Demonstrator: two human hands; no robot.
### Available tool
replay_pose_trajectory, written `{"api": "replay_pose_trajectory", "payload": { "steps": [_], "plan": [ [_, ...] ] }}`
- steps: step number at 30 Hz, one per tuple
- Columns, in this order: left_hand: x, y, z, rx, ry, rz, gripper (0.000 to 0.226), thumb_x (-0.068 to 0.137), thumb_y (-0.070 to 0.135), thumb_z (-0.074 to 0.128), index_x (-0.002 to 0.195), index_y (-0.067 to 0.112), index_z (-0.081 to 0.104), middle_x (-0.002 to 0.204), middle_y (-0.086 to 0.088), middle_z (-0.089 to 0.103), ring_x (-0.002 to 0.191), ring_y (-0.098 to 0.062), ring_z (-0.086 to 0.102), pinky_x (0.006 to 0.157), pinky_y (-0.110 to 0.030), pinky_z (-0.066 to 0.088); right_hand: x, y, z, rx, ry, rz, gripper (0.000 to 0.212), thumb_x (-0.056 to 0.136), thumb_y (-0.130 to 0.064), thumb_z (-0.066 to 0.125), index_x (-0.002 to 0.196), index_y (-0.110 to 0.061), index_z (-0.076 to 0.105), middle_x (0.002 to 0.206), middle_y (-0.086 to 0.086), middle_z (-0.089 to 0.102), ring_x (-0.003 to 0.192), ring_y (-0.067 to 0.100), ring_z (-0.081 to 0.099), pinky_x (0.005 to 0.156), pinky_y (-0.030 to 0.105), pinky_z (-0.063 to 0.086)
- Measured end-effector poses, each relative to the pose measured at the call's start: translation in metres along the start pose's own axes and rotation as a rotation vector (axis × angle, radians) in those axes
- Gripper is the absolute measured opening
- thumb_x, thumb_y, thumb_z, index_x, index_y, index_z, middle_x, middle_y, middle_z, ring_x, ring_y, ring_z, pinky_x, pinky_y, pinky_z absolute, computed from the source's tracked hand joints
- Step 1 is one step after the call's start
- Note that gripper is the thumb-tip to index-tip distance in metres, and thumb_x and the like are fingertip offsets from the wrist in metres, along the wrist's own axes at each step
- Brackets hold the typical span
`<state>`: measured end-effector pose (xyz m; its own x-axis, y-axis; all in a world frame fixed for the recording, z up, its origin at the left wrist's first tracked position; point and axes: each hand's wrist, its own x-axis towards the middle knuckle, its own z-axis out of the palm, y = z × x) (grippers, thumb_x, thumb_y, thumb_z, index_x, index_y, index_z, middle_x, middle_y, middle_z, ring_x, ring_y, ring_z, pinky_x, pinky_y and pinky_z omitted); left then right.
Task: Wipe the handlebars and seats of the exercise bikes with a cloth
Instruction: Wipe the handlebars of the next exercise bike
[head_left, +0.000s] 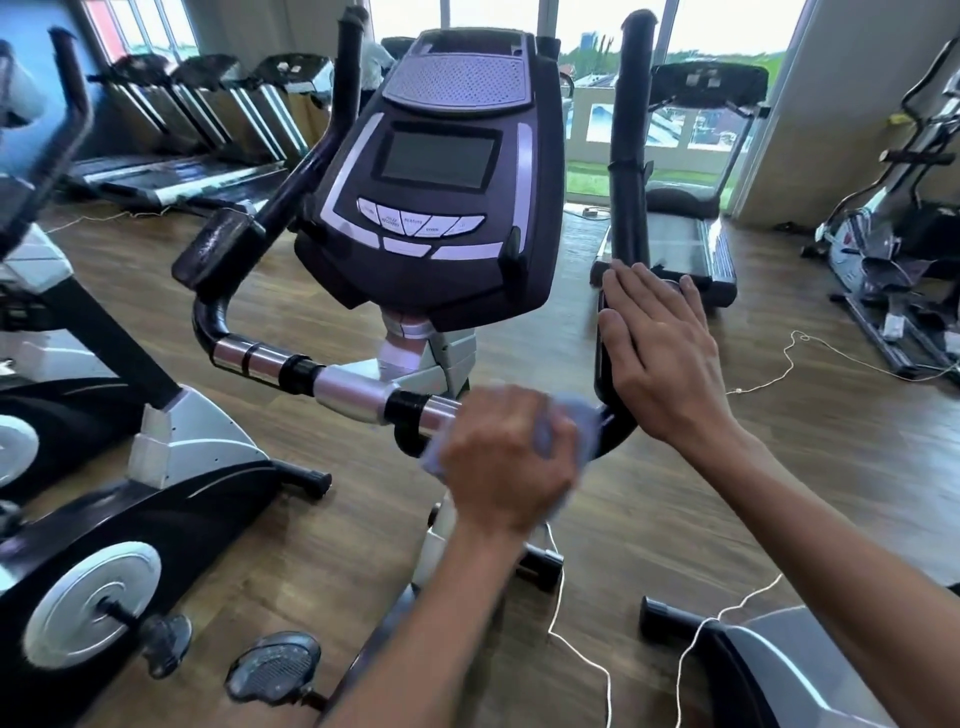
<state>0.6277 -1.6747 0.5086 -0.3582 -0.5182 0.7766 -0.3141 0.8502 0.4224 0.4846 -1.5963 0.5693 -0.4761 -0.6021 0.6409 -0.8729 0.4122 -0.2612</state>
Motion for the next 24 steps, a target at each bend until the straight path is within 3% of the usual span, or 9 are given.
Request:
{"api": "replay_pose_trajectory", "payload": {
  "steps": [3,6,13,17,20,22,24],
  "plan": [
    [-0.002,0.007,0.005,-0.051,-0.092,0.158,0.022,0.088,0.030,0.057,0.080,0.016,0.072,0.080,-0.002,0.071,0.079,-0.026,0.063,0.068,-0.041,0.051,-0.003,0.008,-0.003,0.038,-0.041,-0.050,0.066,0.102,-0.046,0.020,0.155,-0.013,0.042,0.164,-0.003,0.035,0.154,0.009,0.021,0.125,0.024,-0.008],
    [0.021,-0.027,-0.004,-0.028,-0.166,0.264,0.026,0.088,0.033,0.055,0.080,0.017,0.073,0.079,0.000,0.072,0.073,-0.025,0.064,0.060,-0.036,0.050,-0.016,0.016,-0.005,0.026,-0.034,-0.140,0.061,0.104,-0.042,0.026,0.155,-0.012,0.041,0.164,-0.002,0.034,0.154,0.010,0.022,0.128,0.032,-0.001],
    [0.036,-0.079,-0.020,0.034,-0.026,-0.010,0.028,0.089,0.032,0.050,0.077,0.016,0.070,0.079,-0.001,0.071,0.075,-0.027,0.065,0.062,-0.033,0.047,-0.054,0.008,-0.009,-0.108,-0.022,-0.187,0.062,0.104,-0.040,0.034,0.155,-0.005,0.039,0.165,0.005,0.032,0.155,0.018,0.024,0.128,0.041,0.011],
    [0.017,-0.051,-0.016,0.015,0.020,-0.117,0.024,0.089,0.029,0.054,0.071,0.017,0.065,0.077,0.002,0.068,0.078,-0.023,0.061,0.061,-0.034,0.046,-0.078,0.006,-0.010,-0.064,-0.046,-0.206,0.064,0.104,-0.043,0.035,0.157,-0.008,0.037,0.166,0.003,0.029,0.156,0.016,0.020,0.128,0.041,0.012],
    [0.025,-0.040,-0.023,-0.078,0.093,-0.252,0.031,0.089,0.033,0.051,0.066,0.016,0.061,0.067,0.003,0.060,0.070,-0.027,0.060,0.059,-0.034,0.045,-0.075,0.007,-0.020,0.338,-0.022,-0.096,0.051,0.105,-0.040,0.036,0.145,-0.015,0.056,0.153,-0.004,0.052,0.147,0.011,0.039,0.123,0.042,0.025],
    [0.040,-0.023,-0.032,-0.163,0.187,-0.424,0.035,0.091,0.037,0.048,0.066,0.017,0.061,0.063,0.005,0.054,0.068,-0.030,0.057,0.060,-0.036,0.045,-0.071,0.008,-0.032,0.649,0.076,0.034,0.045,0.105,-0.035,0.036,0.137,-0.018,0.063,0.138,-0.011,0.064,0.134,0.009,0.054,0.113,0.030,0.037],
    [0.052,0.010,-0.030,-0.291,0.274,-0.344,0.035,0.094,0.033,0.046,0.073,0.014,0.066,0.070,0.003,0.062,0.073,-0.028,0.059,0.068,-0.037,0.047,-0.063,0.011,-0.040,0.784,0.188,0.156,0.044,0.105,-0.028,0.034,0.136,-0.013,0.063,0.134,-0.011,0.066,0.130,0.007,0.057,0.109,0.023,0.040]
  ]
}}
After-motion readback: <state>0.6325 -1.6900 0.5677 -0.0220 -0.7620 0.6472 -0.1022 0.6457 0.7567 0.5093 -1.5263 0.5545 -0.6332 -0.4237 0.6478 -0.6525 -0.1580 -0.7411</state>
